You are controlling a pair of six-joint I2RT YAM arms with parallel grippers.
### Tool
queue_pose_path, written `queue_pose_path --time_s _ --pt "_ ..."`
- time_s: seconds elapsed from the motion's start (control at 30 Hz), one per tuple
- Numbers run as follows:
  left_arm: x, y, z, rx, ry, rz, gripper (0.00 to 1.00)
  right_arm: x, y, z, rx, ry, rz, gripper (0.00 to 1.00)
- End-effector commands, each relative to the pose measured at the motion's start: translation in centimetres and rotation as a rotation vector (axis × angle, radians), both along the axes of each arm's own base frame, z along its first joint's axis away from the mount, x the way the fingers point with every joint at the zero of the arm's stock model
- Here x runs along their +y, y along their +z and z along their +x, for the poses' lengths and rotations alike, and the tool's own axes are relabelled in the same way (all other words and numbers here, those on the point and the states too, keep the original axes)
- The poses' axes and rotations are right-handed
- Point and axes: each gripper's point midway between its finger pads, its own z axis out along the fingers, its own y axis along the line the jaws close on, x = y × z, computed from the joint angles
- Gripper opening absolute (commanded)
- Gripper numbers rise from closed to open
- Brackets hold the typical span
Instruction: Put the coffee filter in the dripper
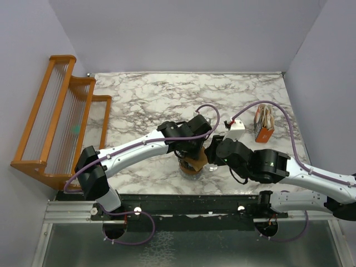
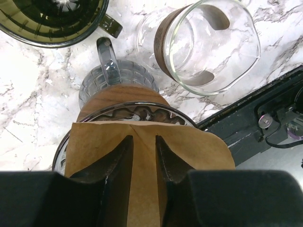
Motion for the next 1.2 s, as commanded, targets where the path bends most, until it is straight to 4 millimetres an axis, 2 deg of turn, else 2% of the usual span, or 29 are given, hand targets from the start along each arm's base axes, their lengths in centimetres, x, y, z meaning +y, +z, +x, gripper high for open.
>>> queue_pose_path --time_s 0.0,0.17,0.33,0.5,0.77,1.0,1.17 --pt "0.6 1.6 0.3 -0.048 -0.013 0.015 0.27 -0.7 1.3 0.1 -0.022 -0.017 0.013 0.48" --pt "1.1 1.3 -0.1 -0.037 -0.019 0.024 0.26 -0.9 1.1 0.1 -0.017 -0.024 0.006 0.48" --pt "1.4 0.3 -0.6 -0.010 -0.016 0.038 0.31 -0.5 0.7 0.0 -0.006 -0.020 0.002 0.48" --pt "1.8 -0.9 -0.9 0.008 -0.014 0.058 0.43 -0.1 0.2 -0.1 0.005 -0.011 -0.003 0.48" --pt "2.1 -2.4 -1.1 0.013 -0.009 0.073 0.53 0.3 -0.3 -0.2 0.016 -0.005 -0.005 0.48" --pt "1.9 -3.4 -1.1 0.025 -0.019 0.082 0.53 0.5 -0.7 -0.2 0.027 -0.002 -0.007 0.48" --pt "1.7 -4.1 -1.4 0.045 -0.027 0.086 0.46 0.5 -1.0 -0.3 0.032 -0.003 -0.005 0.48"
